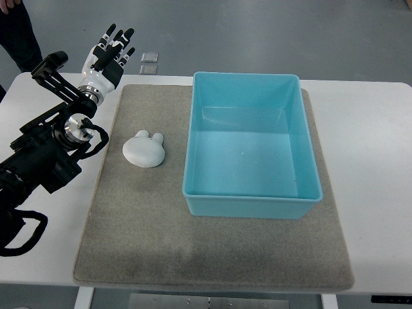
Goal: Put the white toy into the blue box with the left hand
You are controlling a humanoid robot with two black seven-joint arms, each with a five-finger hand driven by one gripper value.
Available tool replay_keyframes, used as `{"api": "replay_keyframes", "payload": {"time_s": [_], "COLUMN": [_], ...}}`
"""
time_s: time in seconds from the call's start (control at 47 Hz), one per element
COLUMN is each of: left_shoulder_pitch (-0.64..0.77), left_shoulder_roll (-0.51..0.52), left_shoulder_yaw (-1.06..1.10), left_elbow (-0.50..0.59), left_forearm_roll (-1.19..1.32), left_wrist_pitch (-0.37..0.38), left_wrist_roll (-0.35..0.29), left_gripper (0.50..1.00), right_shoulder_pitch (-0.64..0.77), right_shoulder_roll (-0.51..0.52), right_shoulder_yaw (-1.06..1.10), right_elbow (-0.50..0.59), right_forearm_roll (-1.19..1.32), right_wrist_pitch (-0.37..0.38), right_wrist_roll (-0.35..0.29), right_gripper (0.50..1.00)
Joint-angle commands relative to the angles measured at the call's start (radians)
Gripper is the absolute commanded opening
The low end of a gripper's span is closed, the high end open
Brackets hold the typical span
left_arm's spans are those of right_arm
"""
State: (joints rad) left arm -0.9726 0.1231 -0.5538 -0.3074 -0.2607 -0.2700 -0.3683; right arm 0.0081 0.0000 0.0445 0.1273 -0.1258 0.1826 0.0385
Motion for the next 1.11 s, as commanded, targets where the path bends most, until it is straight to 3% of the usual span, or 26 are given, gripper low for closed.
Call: {"api": "replay_keyframes", "payload": {"time_s": [0.0,1.085], "left_shoulder_pitch": [0.0,0.0], "left_shoulder_roll": [0.0,0.013], "left_shoulder_yaw": [0.002,0.009], "left_elbow": [-0.001,0.001], "left_forearm_roll": [0.0,0.003], "left_wrist_pitch": [0.0,-0.001], "left_wrist_roll": [0.0,0.0], "left_gripper": [0.994,0.992], "right_shoulder_pitch": [0.001,0.0], "right_shoulder_roll": [0.0,0.0], "right_shoulder_yaw": [0.0,0.0], "right_elbow": [0.0,0.0], "right_forearm_roll": [0.0,0.0], "right_wrist_pitch": [0.0,0.0], "right_wrist_roll": [0.0,0.001], "right_gripper": [0.936,0.936]}}
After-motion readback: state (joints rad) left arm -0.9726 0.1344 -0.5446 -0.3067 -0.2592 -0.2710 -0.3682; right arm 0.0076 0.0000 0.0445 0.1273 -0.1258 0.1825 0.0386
